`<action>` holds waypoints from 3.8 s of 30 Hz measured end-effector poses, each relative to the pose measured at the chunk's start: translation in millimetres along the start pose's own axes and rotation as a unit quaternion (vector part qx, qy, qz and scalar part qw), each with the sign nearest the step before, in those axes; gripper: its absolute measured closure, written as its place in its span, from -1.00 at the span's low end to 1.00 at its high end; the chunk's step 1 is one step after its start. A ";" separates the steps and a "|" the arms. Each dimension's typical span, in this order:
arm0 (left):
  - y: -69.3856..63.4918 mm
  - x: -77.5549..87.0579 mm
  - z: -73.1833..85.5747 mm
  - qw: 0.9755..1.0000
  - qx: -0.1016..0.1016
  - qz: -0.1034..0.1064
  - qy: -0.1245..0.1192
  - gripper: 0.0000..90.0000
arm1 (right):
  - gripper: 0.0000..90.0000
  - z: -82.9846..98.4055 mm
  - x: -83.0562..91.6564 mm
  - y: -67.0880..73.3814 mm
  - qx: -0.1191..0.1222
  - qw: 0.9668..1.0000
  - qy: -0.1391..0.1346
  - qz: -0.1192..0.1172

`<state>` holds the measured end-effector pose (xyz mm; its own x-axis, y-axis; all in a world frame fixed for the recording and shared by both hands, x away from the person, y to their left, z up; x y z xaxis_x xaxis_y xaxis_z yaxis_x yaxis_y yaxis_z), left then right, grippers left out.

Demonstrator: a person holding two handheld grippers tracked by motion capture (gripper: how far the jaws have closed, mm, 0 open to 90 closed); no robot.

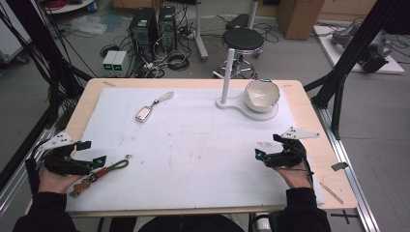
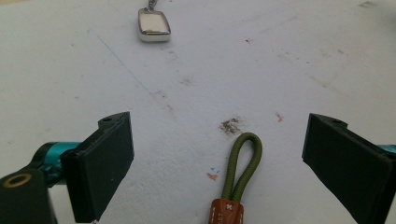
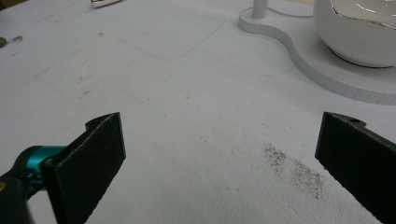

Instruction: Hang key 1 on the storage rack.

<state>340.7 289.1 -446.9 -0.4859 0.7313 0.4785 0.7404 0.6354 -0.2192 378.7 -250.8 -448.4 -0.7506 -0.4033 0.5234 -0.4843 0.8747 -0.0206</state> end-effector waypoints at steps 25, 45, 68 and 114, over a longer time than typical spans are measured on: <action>-6.0 -8.0 5.2 0.999 0.001 0.018 0.030 -0.78 | -0.99 3.1 -3.2 4.2 0.015 1.000 0.008 -0.004; -15.5 -15.6 16.1 0.996 0.006 0.046 0.076 -0.74 | -0.99 5.9 -4.7 7.4 0.019 1.000 0.016 -0.010; -14.4 -22.6 44.9 0.982 0.023 0.053 0.177 -0.62 | -0.99 8.5 -6.6 6.3 0.020 1.000 0.022 -0.009; -16.7 -10.9 14.5 0.993 -0.017 0.047 0.108 0.59 | -0.99 12.7 -12.0 9.5 0.019 0.999 0.037 -0.016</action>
<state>326.9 274.1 -460.7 -0.3054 0.7148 0.6291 0.7948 0.5552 -0.2451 377.3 -241.1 -465.7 -0.7004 -0.4085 0.5852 -0.5247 0.8506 -0.0342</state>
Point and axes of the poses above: each handheld gripper's, and its own axes: x roughly backward along the jaws, z roughly out of its underside, y roughly to its left, the point moved 9 cm from there along -x, roughly forward along the jaws, and after that the axes turned 12 degrees about z, right-handed, at the moved point
